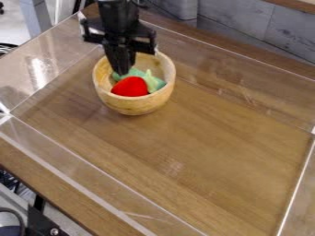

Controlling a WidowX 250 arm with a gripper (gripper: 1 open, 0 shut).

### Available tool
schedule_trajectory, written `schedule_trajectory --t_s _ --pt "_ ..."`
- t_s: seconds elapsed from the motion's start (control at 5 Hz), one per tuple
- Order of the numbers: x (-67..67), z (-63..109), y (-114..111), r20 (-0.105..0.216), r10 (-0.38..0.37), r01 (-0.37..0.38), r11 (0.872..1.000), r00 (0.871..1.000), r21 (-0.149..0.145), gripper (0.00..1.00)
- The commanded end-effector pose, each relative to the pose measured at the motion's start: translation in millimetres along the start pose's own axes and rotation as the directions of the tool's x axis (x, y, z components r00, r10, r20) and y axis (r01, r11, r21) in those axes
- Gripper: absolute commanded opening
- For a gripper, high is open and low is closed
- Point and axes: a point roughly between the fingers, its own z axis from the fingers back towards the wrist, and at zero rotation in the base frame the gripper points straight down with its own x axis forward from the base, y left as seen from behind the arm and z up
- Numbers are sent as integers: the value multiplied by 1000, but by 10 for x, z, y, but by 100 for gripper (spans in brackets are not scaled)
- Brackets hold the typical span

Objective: Move the red fruit to the right

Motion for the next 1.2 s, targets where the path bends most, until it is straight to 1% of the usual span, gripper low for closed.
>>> schedule_trajectory --t_s 0.0,0.2,0.4,0.6,0.8,1.0 --pt "150 154 40 74 27 -28 1000 997 13 0" --pt "202 63 65 75 59 -61 998 995 16 0" --pt "250 -59 89 72 90 -92 995 993 22 100" --pt "278 -169 -23 64 33 -35 999 997 21 100" --pt "321 -243 -100 60 -20 19 1000 998 19 0" --pt "253 -176 -103 55 -42 41 999 998 18 0"
